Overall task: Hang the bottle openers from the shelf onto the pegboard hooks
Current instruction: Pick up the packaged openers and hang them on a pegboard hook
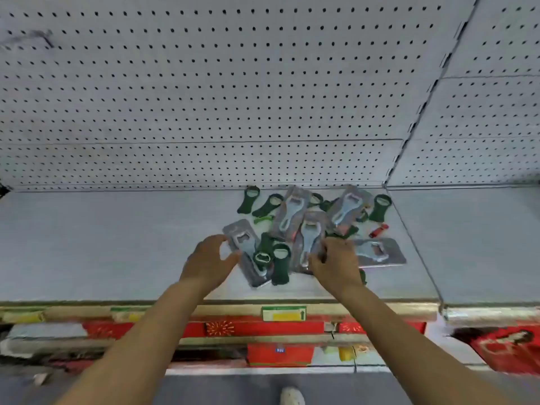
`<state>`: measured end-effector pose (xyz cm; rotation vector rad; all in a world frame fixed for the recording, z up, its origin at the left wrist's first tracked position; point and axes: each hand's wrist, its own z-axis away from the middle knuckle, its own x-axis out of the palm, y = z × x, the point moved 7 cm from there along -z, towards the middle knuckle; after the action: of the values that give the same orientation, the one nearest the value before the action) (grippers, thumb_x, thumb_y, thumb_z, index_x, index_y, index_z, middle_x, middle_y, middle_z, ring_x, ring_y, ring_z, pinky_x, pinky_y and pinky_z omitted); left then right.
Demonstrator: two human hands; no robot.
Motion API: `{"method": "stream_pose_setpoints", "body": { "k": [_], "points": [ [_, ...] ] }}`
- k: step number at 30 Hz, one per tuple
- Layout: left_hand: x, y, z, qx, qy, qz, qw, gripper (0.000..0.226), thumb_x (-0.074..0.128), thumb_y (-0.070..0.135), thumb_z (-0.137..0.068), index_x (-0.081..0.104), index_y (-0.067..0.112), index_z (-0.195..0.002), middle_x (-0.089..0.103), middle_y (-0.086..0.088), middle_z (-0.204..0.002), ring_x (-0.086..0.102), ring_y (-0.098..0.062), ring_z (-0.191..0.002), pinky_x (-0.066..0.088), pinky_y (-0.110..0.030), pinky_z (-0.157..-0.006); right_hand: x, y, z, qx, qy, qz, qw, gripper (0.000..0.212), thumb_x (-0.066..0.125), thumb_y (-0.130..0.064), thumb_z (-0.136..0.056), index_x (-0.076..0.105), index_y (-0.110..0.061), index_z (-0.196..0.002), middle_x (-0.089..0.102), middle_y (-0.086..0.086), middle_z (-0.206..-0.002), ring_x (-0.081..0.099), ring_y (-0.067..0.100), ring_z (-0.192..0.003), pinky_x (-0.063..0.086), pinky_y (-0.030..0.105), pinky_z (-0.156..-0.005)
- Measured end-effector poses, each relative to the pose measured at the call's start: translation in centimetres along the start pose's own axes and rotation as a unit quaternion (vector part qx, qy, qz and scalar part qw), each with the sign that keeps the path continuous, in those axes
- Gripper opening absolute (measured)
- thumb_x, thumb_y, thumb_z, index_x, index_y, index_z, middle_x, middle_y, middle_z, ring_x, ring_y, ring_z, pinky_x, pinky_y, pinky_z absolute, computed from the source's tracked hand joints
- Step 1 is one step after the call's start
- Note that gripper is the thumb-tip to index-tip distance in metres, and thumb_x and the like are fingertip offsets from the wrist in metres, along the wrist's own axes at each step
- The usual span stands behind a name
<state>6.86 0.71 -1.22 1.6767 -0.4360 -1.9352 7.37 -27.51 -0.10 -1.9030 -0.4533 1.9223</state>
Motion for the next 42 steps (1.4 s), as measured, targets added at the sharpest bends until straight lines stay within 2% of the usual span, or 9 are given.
{"method": "stream_pose_setpoints", "body": {
  "k": [3,9,14,17,22,28,30,33,42],
  "points": [
    [0.6,-0.3,-2.2,0.003,0.020,0.025,0.999,0.060,0.066,0.052,-0.090,0.051,0.020,-0.139,0.054,-0.002,-0.146,0.051,-0.025,-0.132,0.042,-0.040,-0.107,1.1,0.9,-1.8,0.088,0.013,0.009,0.996,0.047,0.065,-0.051,-0.089,0.059,-0.012,-0.115,0.059,0.007,-0.123,0.041,0.032,-0.127,0.040,0.046,-0.102],
    [0.7,0.3,-5.4,0.022,0.020,-0.002,1.000,0.040,0.075,0.052,-0.080,0.051,0.030,-0.102,0.061,0.006,-0.102,0.059,-0.018,-0.093,0.043,-0.033,-0.075,1.9,0.8,-3.6,0.134,0.005,0.037,0.990,0.080,0.064,-0.063,-0.086,0.039,-0.014,-0.145,0.041,0.009,-0.154,0.027,0.035,-0.142,0.030,0.049,-0.111],
    [0.6,-0.3,-7.1,0.034,-0.018,0.001,0.999,0.063,0.085,0.045,-0.073,0.060,0.020,-0.125,0.065,-0.003,-0.121,0.057,-0.027,-0.115,0.045,-0.039,-0.093,2.7,0.9,-3.8,0.151,-0.056,0.086,0.983,0.084,0.062,-0.069,-0.083,0.040,-0.017,-0.145,0.012,0.006,-0.168,0.005,0.036,-0.151,0.016,0.055,-0.119],
    [0.4,-1.3,-8.1,0.021,-0.047,-0.009,0.999,0.090,0.087,0.047,-0.070,0.047,0.019,-0.145,0.054,-0.008,-0.138,0.043,-0.031,-0.129,0.040,-0.045,-0.105,3.0,1.0,-3.7,0.176,-0.064,0.066,0.980,0.083,0.068,-0.069,-0.078,0.048,-0.015,-0.137,0.003,0.007,-0.168,-0.004,0.035,-0.153,0.009,0.055,-0.121],
    [-0.5,-3.7,-8.8,-0.021,-0.059,-0.018,0.998,0.093,0.085,0.053,-0.070,0.042,0.023,-0.147,0.046,-0.009,-0.144,0.037,-0.032,-0.132,0.037,-0.044,-0.106,3.2,1.2,-3.8,0.208,-0.017,0.019,0.978,0.075,0.078,-0.048,-0.079,0.050,-0.011,-0.137,0.014,0.004,-0.165,0.003,0.032,-0.151,0.014,0.054,-0.121],
    [-1.7,-6.5,-8.1,-0.095,-0.054,-0.064,0.992,0.107,0.083,0.066,-0.063,0.041,0.014,-0.146,0.046,-0.013,-0.140,0.041,-0.033,-0.129,0.040,-0.046,-0.105,1.5,-0.7,-3.0,0.183,0.094,-0.114,0.972,0.053,0.076,-0.020,-0.081,0.049,-0.010,-0.125,0.055,0.011,-0.127,0.045,0.033,-0.123,0.043,0.048,-0.106],
    [-2.0,-7.2,-8.0,-0.120,-0.063,-0.097,0.986,0.108,0.081,0.071,-0.061,0.043,0.012,-0.143,0.048,-0.014,-0.139,0.043,-0.033,-0.127,0.041,-0.043,-0.099,0.8,-1.0,-2.5,0.190,0.116,-0.186,0.957,0.049,0.075,-0.012,-0.083,0.045,-0.015,-0.122,0.059,0.002,-0.110,0.059,0.027,-0.104,0.056,0.038,-0.086],
    [-2.2,-8.4,-7.7,-0.181,-0.076,-0.099,0.976,0.112,0.085,0.069,-0.056,0.039,0.008,-0.139,0.049,-0.017,-0.137,0.046,-0.036,-0.126,0.041,-0.040,-0.090,-0.3,-1.7,-2.0,0.183,0.130,-0.233,0.946,0.055,0.078,-0.014,-0.085,0.044,-0.015,-0.129,0.057,-0.009,-0.103,0.060,0.012,-0.090,0.048,0.010,-0.068],
    [-3.9,-9.6,-3.8,-0.296,0.008,-0.039,0.954,0.106,0.084,0.072,-0.055,0.049,0.005,-0.129,0.050,-0.021,-0.129,0.046,-0.039,-0.123,0.044,-0.044,-0.092,1.9,-5.2,-0.8,0.118,-0.008,-0.276,0.954,0.063,0.081,-0.021,-0.079,0.046,-0.023,-0.131,0.067,-0.006,-0.112,0.069,0.010,-0.094,0.060,0.031,-0.079]
  ]
}}
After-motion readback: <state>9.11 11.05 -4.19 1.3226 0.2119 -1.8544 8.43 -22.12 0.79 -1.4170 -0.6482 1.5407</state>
